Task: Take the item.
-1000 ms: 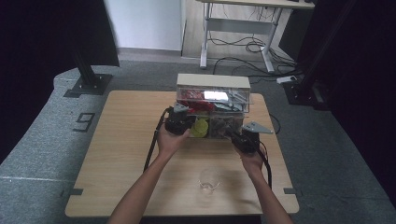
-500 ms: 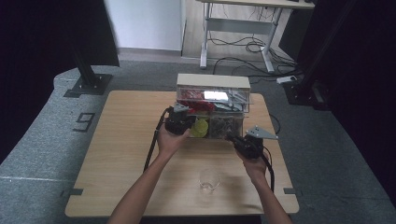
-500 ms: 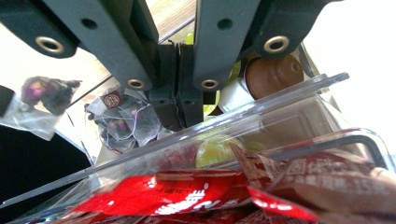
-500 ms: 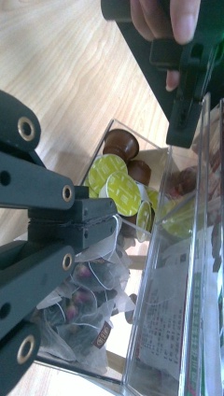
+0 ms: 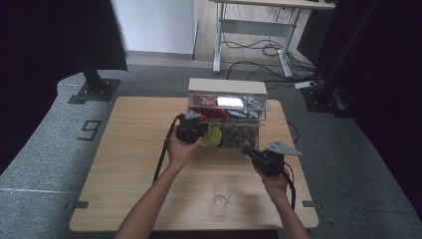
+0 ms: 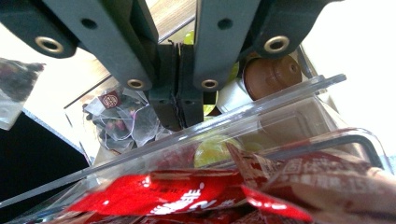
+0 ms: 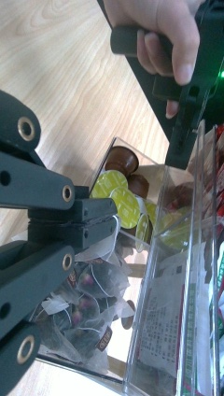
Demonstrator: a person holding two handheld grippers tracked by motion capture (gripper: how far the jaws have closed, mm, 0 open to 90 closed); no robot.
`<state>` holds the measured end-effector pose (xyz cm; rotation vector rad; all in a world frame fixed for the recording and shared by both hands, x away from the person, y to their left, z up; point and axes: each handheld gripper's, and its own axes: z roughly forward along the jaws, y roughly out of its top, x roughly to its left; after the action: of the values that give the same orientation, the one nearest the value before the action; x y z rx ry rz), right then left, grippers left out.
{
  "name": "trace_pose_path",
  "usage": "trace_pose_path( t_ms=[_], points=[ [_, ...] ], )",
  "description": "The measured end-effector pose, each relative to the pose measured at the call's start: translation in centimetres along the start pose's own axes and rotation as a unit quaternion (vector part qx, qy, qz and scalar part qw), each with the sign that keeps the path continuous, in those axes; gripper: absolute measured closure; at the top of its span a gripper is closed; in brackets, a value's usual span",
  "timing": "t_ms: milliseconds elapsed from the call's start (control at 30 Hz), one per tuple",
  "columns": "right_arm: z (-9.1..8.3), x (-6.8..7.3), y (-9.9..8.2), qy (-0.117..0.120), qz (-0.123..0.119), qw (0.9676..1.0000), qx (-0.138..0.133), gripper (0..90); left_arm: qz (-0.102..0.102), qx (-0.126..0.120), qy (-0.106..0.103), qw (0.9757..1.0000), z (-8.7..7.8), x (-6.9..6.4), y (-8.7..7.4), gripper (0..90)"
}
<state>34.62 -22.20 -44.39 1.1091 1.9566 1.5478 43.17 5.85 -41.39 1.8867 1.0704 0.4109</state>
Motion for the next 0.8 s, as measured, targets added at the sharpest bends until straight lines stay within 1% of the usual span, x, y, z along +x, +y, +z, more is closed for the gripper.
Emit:
trace_pose_path(
  t_ms=[233,333,400,600,800],
  points=[
    [-1.0,0.7,-0.1,0.015,0.0,0.9999,-0.007,88.6,0.002,0.002,0.001,1.0,0.0,0.0,0.0,88.3],
    [-1.3,1.1,-0.2,0.023,0.007,0.9996,-0.013,88.6,0.002,0.002,0.002,1.0,0.0,0.0,0.0,88.3],
    [-1.5,1.5,-0.3,0.026,0.006,0.9995,-0.013,88.6,0.002,0.003,0.003,1.0,0.0,-0.1,0.0,88.3],
    [-2.2,2.7,-0.4,0.035,-0.005,0.9993,-0.015,88.6,0.001,0.003,0.004,1.0,0.0,-0.1,0.0,88.2],
    [-3.0,4.1,-0.5,0.046,-0.013,0.9986,-0.024,88.6,0.002,0.001,0.006,1.0,-0.1,-0.2,0.0,88.2]
  ],
)
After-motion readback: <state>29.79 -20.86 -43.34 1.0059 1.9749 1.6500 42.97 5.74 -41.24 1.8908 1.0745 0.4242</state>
